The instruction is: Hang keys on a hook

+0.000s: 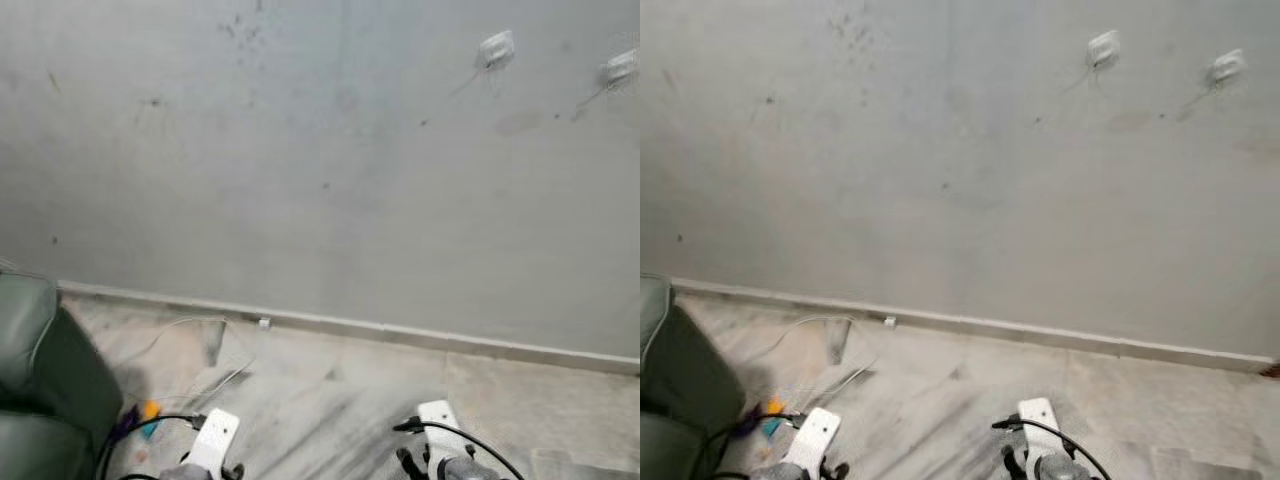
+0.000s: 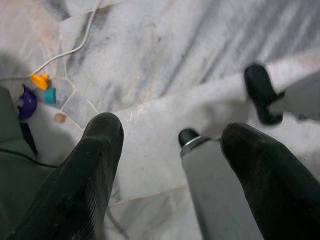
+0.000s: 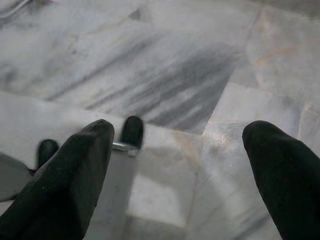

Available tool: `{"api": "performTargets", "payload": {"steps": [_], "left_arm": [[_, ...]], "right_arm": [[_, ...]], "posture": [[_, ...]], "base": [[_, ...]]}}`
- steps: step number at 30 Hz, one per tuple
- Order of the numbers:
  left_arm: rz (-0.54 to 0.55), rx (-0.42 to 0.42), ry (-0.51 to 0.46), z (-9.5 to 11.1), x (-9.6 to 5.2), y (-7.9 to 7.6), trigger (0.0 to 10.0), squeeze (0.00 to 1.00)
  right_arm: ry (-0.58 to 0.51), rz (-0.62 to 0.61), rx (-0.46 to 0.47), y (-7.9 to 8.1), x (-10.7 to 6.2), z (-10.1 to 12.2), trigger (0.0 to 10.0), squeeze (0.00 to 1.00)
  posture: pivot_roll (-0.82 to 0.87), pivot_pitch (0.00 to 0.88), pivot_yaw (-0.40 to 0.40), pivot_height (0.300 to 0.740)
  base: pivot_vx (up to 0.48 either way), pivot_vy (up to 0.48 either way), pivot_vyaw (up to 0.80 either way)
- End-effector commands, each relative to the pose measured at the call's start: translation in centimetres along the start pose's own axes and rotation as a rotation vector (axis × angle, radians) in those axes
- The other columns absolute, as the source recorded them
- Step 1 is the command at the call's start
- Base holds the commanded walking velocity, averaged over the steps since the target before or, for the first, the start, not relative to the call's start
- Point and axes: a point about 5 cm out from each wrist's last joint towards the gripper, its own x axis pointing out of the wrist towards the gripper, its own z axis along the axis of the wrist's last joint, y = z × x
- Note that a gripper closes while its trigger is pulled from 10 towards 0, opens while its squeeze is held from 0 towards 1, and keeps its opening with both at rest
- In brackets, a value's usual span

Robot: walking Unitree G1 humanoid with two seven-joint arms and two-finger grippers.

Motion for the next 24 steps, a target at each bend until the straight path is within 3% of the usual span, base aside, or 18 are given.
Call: {"api": "performTargets", "payload": {"steps": [1, 7, 14, 24], "left_arm": [[-0.006, 0.016, 0.001, 0.26, 0.02, 0.05, 10.0, 0.0], [-0.017, 0.057, 0.006, 0.47, 0.01, 0.18, 10.0, 0.0], [-0.005, 0.056, -0.002, 0.53, 0.03, 0.14, 10.0, 0.0], [0.03, -0.006, -0.023, 0.65, 0.11, -0.16, 10.0, 0.0]], "right_arm": [[0.011, 0.0, 0.02, 0.16, -0.01, -0.33, 10.0, 0.0], [0.008, -0.015, 0.056, 0.07, -0.04, -0.47, 10.0, 0.0], [0.015, -0.019, 0.059, -0.08, -0.08, -0.72, 10.0, 0.0], [0.03, 0.015, -0.083, -0.39, -0.15, -0.79, 10.0, 0.0]], "posture": [[-0.07, 0.055, 0.029, 0.74], [-0.07, 0.058, 0.075, 0.74], [-0.07, 0.059, 0.045, 0.74], [-0.05, 0.065, -0.03, 0.74]], "base": [[0.0, 0.0, -0.73], [0.0, 0.0, -0.72], [0.0, 0.0, 0.0], [0.0, 0.0, 0.0]]}}
